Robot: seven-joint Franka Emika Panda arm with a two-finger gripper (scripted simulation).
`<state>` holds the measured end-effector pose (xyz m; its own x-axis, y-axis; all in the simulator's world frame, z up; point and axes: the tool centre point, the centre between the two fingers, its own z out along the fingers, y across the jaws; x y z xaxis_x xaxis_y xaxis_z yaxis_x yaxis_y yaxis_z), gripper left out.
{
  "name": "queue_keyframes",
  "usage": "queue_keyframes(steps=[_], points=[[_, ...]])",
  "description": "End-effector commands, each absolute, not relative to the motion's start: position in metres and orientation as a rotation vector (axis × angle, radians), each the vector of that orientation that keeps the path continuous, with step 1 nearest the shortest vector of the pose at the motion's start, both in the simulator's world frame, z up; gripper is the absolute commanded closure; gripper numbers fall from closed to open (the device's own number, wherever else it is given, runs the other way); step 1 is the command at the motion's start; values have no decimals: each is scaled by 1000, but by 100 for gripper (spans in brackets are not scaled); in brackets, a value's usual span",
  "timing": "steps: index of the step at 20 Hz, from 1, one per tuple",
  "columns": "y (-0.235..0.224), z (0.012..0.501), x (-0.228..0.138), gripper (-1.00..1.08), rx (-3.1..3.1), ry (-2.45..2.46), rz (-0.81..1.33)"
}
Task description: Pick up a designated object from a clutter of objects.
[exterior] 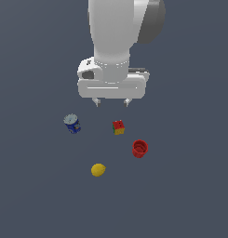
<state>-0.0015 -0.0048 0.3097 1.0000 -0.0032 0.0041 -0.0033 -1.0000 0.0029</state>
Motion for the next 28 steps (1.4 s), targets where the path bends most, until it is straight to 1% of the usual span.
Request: queue_keyframes(steps=[1,10,20,28], points=[[-5,310,-2,-92,3139,-5,6],[-18,299,-6,-92,3122,35,-36],[-20,297,-6,-92,3123,42,-35],[-40,280,-8,-92,3131,100,-34]])
